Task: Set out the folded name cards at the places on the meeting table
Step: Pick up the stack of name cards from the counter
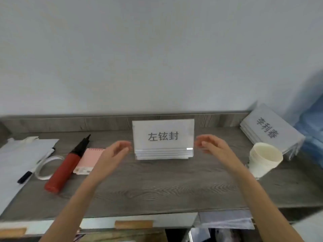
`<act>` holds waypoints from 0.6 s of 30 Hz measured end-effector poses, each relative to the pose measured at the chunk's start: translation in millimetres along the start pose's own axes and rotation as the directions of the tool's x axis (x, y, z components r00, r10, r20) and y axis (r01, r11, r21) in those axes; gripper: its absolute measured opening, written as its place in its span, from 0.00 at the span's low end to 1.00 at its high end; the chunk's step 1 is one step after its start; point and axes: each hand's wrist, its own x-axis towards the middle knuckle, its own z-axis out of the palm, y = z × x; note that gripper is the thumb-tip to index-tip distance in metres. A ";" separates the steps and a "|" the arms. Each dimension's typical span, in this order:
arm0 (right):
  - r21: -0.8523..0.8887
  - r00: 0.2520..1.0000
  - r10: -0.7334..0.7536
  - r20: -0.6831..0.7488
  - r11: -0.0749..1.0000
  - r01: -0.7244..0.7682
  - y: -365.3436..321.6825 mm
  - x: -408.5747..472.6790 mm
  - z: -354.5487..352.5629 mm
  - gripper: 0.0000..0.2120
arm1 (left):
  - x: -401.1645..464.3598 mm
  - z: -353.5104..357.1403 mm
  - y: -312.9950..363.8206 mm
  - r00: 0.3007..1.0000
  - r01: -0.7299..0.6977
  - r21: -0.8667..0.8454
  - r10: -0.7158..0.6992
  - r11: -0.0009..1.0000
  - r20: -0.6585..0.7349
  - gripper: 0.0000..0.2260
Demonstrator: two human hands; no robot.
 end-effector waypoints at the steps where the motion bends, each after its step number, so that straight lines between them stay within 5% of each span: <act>1: -0.021 0.999 -0.002 -0.037 1.000 0.002 3.9 10.3 -1.2 0.12 | 13.2 2.2 -3.1 0.999 0.020 -0.002 -0.020 1.000 -0.032 0.09; 7: -0.069 0.969 0.242 0.050 0.969 -0.239 31.9 37.7 13.7 0.37 | 54.3 26.6 -17.9 0.945 0.285 0.114 -0.299 0.952 0.133 0.32; 13: 0.050 0.986 0.140 0.092 0.988 -0.145 39.6 53.6 32.5 0.35 | 68.4 44.7 -19.0 0.988 0.133 -0.117 -0.122 0.984 0.093 0.25; 18: 0.139 0.996 0.089 -0.018 0.987 -0.085 30.3 65.5 44.3 0.33 | 80.4 48.8 -16.9 0.990 0.138 -0.259 -0.134 0.956 0.034 0.24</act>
